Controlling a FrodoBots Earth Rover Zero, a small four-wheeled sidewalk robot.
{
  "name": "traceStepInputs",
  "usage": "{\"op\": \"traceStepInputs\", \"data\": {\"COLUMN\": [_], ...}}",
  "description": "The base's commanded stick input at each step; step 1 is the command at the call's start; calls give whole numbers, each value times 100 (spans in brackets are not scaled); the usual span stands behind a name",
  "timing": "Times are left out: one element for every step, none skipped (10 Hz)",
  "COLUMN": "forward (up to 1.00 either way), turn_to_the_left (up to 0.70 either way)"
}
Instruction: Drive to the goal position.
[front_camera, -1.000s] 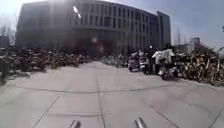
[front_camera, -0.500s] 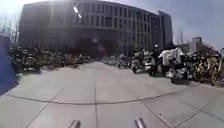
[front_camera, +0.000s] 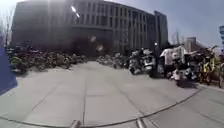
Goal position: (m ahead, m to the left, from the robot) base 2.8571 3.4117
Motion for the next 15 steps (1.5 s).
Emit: {"op": "traceStepInputs", "data": {"forward": [100,100,100,100,100,100,100,100,100,100,100,100,100,100,100], "turn_to_the_left": [0,0,0,0,0,0,0,0,0,0,0,0,0,0,0]}}
